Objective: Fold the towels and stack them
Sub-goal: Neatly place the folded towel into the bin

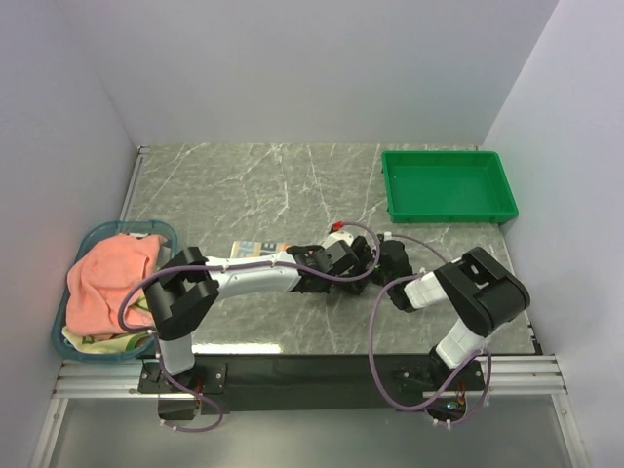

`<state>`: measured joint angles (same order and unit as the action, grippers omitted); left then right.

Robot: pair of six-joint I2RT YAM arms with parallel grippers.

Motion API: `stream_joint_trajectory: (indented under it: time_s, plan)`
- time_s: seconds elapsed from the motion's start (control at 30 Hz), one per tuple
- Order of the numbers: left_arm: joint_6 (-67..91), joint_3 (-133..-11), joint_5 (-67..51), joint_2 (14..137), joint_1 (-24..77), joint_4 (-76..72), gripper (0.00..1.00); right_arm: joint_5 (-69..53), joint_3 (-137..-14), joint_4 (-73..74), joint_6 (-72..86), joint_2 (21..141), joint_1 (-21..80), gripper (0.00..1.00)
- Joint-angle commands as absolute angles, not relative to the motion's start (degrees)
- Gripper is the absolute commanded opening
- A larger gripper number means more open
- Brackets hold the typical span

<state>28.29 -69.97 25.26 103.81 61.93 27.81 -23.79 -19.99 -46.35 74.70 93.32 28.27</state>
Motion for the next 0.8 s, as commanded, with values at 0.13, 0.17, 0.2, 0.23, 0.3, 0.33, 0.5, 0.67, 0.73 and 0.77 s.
stream_joint_trajectory:
  time_s: [0.13,0.17,0.2,0.23,0.3,0.33,0.5,0.67,0.73,0.77]
  plan:
    - [29.5,-69.7,23.8,100.0,61.7,24.8,0.01,-21.4,-22.7,-49.7,82.6,100.8,32.0,0.91]
    - [29.6,-69.5,23.7,99.9,61.7,24.6,0.01,-21.3,-23.2,-50.2,83.1,101.4,32.0,0.91]
    - [29.7,-69.4,23.6,99.8,61.7,24.3,0.01,-21.2,-23.4,-50.4,83.5,102.2,32.2,0.9]
    - [29.7,-69.3,23.6,99.7,61.7,24.3,0.01,-20.9,-23.7,-50.6,84.0,102.6,32.3,0.9]
    - [30.0,-69.1,23.6,99.5,61.7,24.0,0.01,-20.5,-24.9,-50.3,84.3,103.5,32.5,0.89]
    - [30.1,-68.9,23.5,99.4,61.7,23.7,0.01,-20.4,-25.2,-50.0,84.8,103.9,32.6,0.87]
    - [31.0,-68.3,23.2,99.0,61.7,22.9,0.01,-19.0,-27.2,-49.4,85.7,105.6,33.0,0.82]
    - [32.1,-68.6,22.5,98.6,61.7,22.6,0.01,-18.5,-29.4,-47.4,84.5,107.7,34.0,0.77]
    - [32.4,-68.9,22.6,99.0,61.7,22.7,0.01,-18.0,-29.7,-47.6,84.4,108.6,34.3,0.74]
    - [32.8,-69.0,22.4,99.1,61.7,22.6,0.01,-18.0,-29.9,-47.8,84.4,109.4,34.5,0.73]
